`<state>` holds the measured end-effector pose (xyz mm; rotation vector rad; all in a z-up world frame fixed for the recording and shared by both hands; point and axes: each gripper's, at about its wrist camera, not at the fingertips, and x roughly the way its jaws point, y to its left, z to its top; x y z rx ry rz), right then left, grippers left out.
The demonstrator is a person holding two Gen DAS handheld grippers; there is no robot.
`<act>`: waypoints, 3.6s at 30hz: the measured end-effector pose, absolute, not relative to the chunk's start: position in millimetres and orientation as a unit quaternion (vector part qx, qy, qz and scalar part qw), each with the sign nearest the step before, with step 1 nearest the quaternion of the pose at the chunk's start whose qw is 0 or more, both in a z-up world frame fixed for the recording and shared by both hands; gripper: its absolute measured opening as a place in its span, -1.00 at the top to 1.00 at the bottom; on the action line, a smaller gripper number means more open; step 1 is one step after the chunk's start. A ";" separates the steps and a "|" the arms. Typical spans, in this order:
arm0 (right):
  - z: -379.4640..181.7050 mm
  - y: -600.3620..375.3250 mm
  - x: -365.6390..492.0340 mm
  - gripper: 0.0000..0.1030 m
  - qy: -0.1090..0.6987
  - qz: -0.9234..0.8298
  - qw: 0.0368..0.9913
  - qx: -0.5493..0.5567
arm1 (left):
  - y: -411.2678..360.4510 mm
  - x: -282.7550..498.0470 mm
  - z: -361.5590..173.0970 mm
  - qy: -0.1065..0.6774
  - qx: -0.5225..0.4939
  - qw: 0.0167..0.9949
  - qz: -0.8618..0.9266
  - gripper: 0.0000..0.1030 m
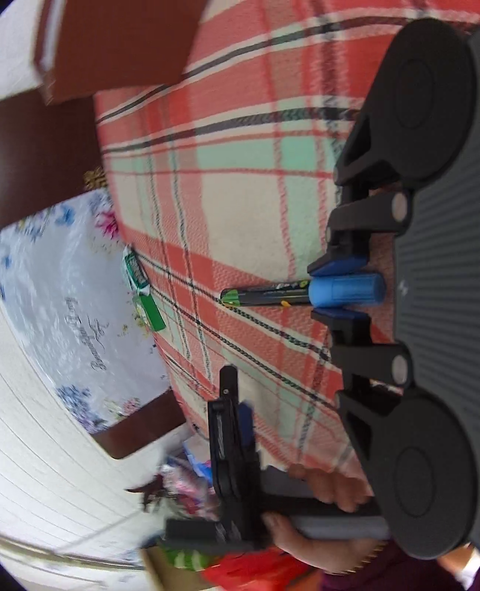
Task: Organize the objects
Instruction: 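Grasp the blue-capped marker with the right gripper and lift it, then lower the marker into the brown box and open the right gripper, then reach the right gripper to the green-and-white gum pack and grasp it, then carry the gum pack into the brown box and open the right gripper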
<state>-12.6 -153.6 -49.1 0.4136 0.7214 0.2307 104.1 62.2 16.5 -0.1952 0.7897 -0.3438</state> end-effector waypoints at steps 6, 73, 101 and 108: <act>-59.3 -169.6 -8.7 0.61 0.343 0.128 0.889 0.275 | -13.1 95.6 15.1 0.464 -0.092 0.850 -0.233 -0.38; -60.6 -88.9 263.1 -0.58 0.274 0.018 0.959 -0.075 | 154.5 140.3 -16.9 0.265 -0.053 0.962 -0.040 -0.30; -51.8 -150.5 -29.5 -0.56 0.324 -0.002 0.946 0.006 | 123.9 131.2 -1.4 0.316 -0.034 0.946 -0.061 -0.22; -52.5 -154.9 -33.1 -0.56 0.318 0.006 0.948 0.018 | 24.3 88.6 28.5 0.416 -0.144 0.851 -0.286 -0.14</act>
